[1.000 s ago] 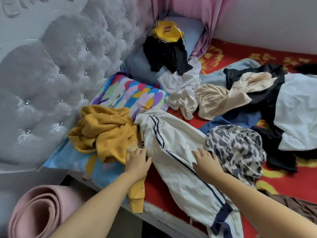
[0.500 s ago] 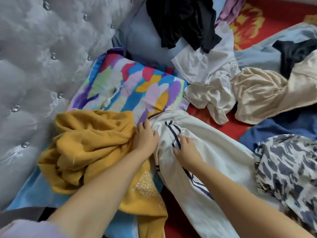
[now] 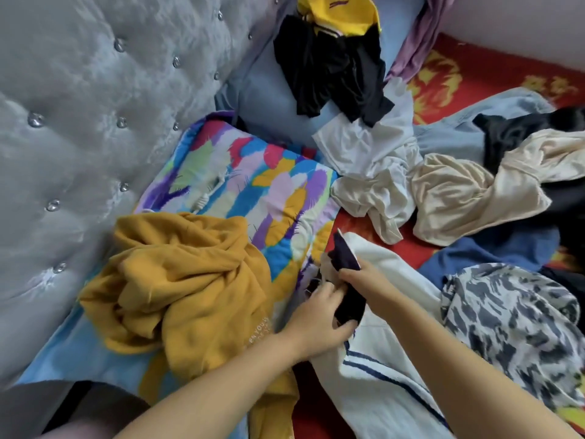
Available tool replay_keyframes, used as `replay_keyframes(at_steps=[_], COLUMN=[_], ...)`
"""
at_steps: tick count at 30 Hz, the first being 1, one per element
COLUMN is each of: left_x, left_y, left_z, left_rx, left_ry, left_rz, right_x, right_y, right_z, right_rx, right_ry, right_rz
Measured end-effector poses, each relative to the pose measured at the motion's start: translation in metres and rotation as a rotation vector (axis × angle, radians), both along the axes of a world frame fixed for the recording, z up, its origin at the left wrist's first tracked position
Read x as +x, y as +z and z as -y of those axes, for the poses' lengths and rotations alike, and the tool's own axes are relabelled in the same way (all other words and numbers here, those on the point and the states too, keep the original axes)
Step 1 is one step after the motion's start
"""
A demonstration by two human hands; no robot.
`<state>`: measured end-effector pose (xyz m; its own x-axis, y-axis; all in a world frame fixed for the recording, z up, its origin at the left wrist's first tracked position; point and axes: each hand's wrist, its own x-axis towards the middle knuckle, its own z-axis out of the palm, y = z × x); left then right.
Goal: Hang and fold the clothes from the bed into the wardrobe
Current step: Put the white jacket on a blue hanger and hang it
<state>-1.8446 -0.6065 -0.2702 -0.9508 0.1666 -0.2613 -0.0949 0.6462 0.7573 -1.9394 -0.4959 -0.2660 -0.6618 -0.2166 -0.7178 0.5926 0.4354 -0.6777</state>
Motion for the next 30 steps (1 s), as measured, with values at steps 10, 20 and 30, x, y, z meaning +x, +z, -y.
replay_keyframes(at_steps=[10,20,30], left_x=[0.042,0.159,0.262], left_y=[0.125,0.208,0.327], left_z=[-0.051,-0.141,-0.143], left_rx=[-0.120,-0.065,-0.315], left_ry=[0.229,0.180,0.292], left_rz=[-0.278,-0.334,-0.280], right_x=[0.066,0.199,0.303], right_y=[0.150,0.352,0.486], right_z=[-0.109,-0.195,-0.249], right_rx=[0.254,0.359,0.382], right_ry=[0.512,0.911,0.670], right_rz=[-0.248,-0.676,-1.046])
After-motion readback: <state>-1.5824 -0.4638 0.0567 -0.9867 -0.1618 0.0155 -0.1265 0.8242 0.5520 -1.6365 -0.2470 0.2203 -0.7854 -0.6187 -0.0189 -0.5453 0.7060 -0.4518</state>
